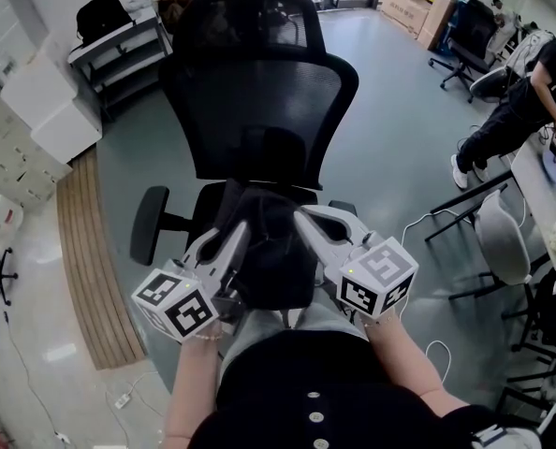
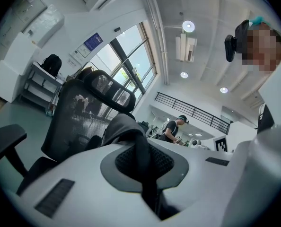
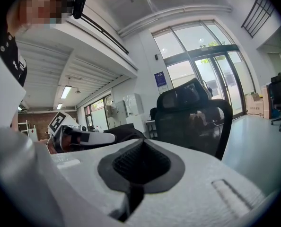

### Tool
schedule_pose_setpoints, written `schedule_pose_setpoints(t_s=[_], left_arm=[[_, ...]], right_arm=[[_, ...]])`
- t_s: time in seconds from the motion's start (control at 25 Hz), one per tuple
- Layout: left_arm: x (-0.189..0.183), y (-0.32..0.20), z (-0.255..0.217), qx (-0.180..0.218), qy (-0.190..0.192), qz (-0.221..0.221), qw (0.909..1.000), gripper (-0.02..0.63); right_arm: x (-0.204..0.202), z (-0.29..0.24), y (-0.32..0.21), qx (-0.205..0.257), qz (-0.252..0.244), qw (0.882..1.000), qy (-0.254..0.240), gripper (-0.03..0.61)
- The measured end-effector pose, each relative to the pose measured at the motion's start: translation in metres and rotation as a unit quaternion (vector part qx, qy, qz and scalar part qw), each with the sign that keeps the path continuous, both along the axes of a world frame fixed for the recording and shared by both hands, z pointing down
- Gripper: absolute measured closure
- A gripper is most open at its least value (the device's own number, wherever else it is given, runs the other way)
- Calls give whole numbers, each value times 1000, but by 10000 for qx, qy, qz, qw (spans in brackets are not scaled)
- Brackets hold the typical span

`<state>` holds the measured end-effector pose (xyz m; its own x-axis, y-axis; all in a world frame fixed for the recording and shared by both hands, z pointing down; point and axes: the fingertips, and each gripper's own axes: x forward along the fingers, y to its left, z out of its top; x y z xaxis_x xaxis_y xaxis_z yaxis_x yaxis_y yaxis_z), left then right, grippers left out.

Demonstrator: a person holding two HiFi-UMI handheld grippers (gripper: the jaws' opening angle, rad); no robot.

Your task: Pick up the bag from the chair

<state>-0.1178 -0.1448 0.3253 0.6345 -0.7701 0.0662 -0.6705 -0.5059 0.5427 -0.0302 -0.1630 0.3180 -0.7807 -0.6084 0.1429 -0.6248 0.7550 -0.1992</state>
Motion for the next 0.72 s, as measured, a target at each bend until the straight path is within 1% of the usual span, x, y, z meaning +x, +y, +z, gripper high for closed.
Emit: schedule_pose_setpoints(t_s=[0.36,0.72], left_arm=[[-1,1,-1,-33,-15,10,10000,586],[-1,1,2,-60,-19,4,10000,586]], right_arm=[[-3,2,1,-80,-42,10000,-10,581],[3,5,-1,-94,29,10000,15,581]])
